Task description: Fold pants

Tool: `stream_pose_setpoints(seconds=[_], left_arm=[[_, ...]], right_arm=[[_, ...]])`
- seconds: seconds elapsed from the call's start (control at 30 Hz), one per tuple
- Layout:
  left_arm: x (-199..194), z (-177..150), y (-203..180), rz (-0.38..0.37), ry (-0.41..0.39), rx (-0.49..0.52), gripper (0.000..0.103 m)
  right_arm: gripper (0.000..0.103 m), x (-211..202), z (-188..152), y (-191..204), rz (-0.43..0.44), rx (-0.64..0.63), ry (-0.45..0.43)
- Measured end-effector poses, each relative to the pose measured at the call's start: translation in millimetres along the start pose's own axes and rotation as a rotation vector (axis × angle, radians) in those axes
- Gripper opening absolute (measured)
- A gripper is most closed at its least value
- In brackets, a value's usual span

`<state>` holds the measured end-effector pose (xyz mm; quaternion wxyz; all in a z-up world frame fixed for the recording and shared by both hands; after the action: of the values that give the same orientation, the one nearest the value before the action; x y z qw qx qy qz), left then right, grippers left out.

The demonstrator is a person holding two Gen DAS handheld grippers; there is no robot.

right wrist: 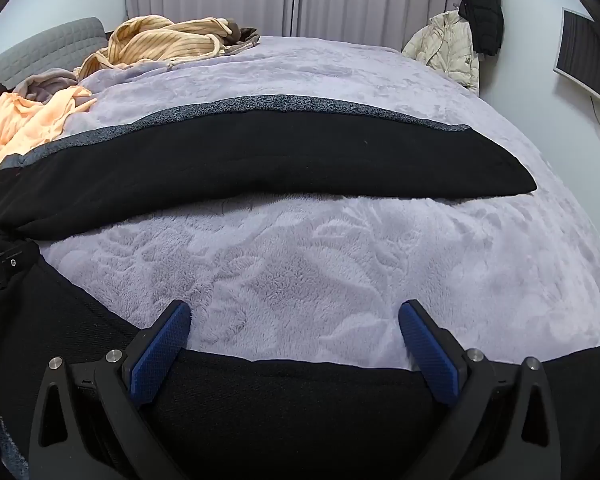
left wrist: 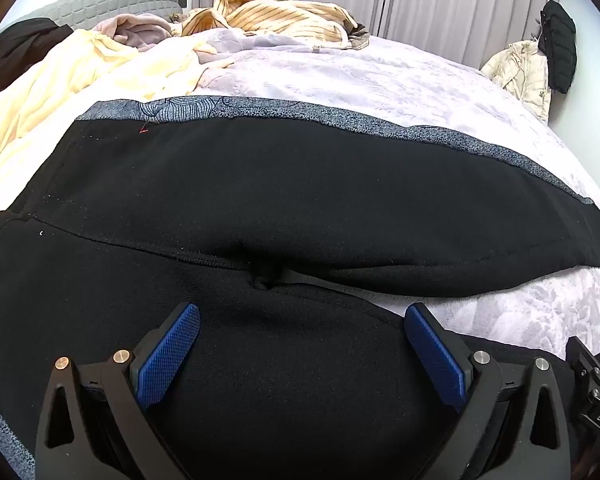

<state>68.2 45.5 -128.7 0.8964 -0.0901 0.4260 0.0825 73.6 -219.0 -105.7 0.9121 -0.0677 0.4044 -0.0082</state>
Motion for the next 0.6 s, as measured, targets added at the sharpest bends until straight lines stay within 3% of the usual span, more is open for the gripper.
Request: stream_pose_setpoints(seconds=[0.6], left_arm=[[0.4,3.8,2.8,0.003,-0.004,0.005,0.102]], right_arm=[[0.103,5.5,-0.1,4.0,-0.018,-0.012,0.027]])
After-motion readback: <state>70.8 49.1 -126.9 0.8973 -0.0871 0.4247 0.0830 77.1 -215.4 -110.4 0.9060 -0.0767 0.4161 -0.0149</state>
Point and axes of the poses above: each gripper's, at about its wrist camera, not at the fingertips, and x roughly the way its jaws point, y to its left, z to its top, the point moved 7 cm from there along x, roughly the way its jaws point
